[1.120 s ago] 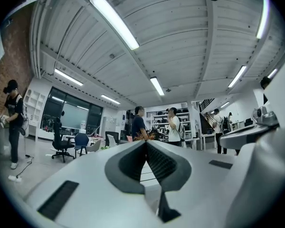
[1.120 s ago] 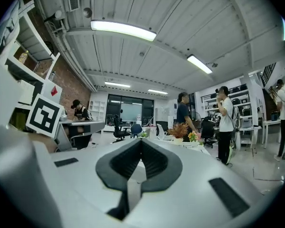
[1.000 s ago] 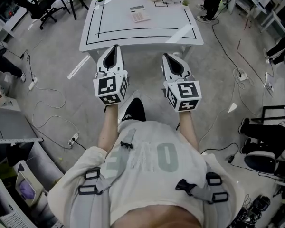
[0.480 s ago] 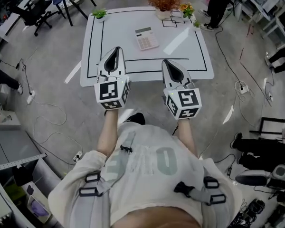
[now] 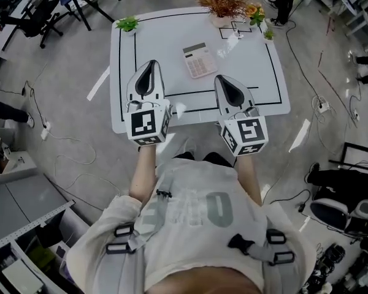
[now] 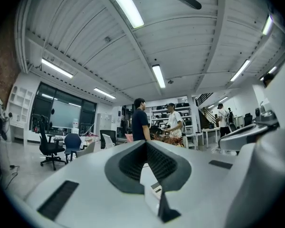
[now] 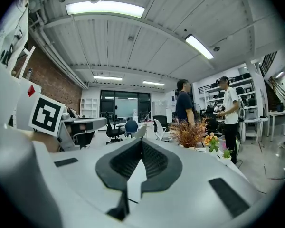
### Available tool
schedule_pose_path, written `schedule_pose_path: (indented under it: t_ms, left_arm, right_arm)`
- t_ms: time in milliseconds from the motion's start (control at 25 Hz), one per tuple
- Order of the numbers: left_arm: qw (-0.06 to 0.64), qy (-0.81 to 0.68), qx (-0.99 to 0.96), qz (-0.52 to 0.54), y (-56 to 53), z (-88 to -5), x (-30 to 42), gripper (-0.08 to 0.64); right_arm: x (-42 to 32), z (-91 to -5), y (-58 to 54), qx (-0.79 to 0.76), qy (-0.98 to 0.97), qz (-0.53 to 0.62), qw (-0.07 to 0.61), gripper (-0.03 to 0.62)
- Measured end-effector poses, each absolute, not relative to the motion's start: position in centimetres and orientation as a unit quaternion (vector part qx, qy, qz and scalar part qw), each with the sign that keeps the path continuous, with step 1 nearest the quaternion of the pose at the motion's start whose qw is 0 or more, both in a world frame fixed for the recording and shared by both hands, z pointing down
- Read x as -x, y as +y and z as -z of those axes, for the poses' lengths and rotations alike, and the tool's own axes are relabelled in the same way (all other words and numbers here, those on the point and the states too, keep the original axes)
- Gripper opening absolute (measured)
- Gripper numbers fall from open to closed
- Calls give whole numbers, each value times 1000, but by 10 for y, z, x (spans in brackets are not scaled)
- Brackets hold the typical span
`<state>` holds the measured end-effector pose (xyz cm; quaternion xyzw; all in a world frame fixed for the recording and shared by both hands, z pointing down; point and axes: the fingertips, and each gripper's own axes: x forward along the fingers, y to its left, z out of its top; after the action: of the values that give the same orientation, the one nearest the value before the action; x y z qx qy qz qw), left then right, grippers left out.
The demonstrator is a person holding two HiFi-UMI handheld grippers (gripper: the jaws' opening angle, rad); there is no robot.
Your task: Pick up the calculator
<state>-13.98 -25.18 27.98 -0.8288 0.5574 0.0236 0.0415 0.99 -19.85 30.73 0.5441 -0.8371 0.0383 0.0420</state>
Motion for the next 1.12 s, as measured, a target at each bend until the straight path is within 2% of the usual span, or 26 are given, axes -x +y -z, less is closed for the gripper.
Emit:
schedule_pose_path:
  t_ms: [1120]
  left_arm:
    - [79,584,808,-8,-292,-275,114,20]
  right_arm:
    - [-44,-306,-261,-537,-843,-16,28,6]
